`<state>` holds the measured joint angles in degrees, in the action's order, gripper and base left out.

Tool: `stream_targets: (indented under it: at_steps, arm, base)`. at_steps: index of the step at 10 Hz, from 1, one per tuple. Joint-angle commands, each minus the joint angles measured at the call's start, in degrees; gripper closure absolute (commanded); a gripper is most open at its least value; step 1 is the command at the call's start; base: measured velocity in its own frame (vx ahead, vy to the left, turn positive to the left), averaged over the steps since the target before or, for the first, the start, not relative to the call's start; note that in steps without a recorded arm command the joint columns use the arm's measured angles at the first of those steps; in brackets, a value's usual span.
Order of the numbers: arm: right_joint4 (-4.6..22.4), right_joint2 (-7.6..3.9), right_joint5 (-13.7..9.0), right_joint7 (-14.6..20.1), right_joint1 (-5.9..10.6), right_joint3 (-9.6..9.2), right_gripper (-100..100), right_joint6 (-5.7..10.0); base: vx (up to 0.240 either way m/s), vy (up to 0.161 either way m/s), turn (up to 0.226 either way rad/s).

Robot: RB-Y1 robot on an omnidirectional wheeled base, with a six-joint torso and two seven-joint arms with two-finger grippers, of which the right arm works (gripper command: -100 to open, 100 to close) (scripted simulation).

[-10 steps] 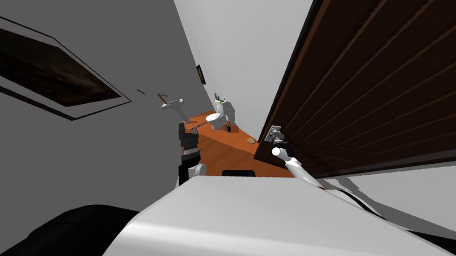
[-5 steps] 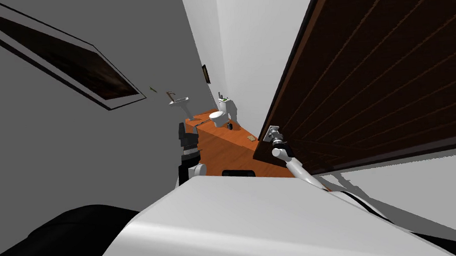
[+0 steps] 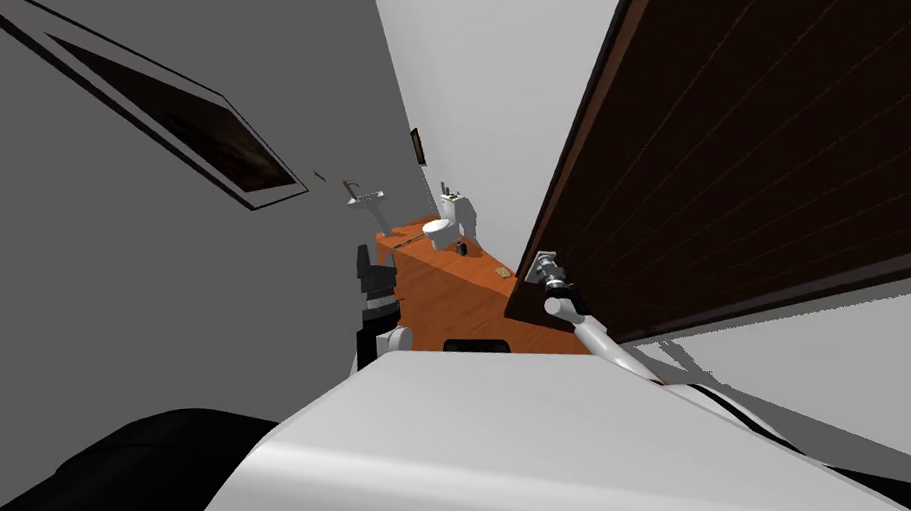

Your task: Pull the door open

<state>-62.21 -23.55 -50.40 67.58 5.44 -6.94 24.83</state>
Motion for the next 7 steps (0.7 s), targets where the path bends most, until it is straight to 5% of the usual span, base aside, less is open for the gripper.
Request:
stream_targets:
  at_steps: [1, 7]
  arm:
    - [-0.9, -0.46, 0.1, 0.7, -0.59, -1.16, 100, 0.02]
    - [-3.1, -3.08, 0.4, 3.7, -2.06, -4.88, 100, 0.62]
  base:
    - [-0.215, -0.078, 0.102]
    - [-0.199, -0.06, 0.098]
